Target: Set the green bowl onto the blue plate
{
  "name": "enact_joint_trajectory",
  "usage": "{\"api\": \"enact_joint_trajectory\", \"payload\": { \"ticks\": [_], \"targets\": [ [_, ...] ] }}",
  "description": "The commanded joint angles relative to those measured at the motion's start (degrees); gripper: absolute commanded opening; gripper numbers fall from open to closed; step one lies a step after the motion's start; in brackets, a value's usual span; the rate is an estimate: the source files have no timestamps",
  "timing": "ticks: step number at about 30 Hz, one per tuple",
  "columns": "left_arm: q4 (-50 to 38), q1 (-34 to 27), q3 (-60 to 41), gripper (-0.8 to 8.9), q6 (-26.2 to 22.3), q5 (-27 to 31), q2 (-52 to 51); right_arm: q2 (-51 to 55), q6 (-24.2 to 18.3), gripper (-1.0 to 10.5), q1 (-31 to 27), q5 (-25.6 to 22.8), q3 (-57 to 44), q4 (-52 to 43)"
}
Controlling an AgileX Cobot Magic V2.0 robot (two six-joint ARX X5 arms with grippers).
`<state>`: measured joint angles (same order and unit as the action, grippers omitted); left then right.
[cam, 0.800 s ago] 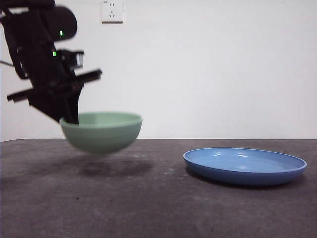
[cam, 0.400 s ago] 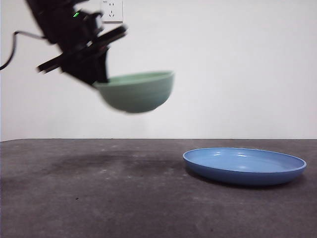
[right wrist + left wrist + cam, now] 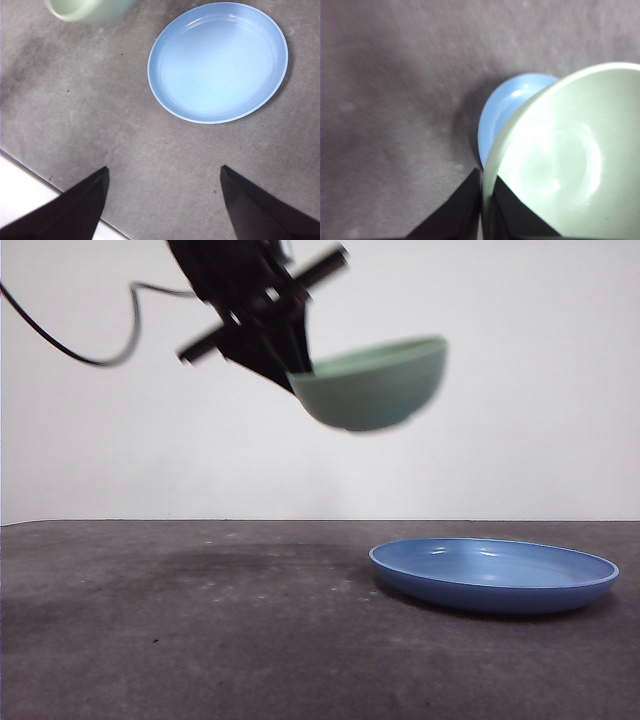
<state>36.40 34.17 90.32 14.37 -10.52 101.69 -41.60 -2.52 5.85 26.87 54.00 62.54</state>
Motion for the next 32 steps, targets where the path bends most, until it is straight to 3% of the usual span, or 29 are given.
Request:
{"api": "enact_joint_trajectory", "payload": {
  "ticks": [1, 17, 32],
  "targets": [
    [-0.04, 1.88, 4.44, 0.15, 0.83, 0.07, 4.9, -0.15, 0.92, 3.5, 0.13, 0.13, 1.2, -0.44],
    [0.35, 7.15, 18.78, 0.15, 1.44, 0.09, 25.49, -0.17, 1.07, 3.5, 0.13, 0.11, 1.2, -0.42],
    [0.7, 7.43, 19.12, 0.28, -0.22, 0.11, 27.8, -0.17, 1.07, 3.5, 0.13, 0.09, 1.2, -0.81]
  ]
}}
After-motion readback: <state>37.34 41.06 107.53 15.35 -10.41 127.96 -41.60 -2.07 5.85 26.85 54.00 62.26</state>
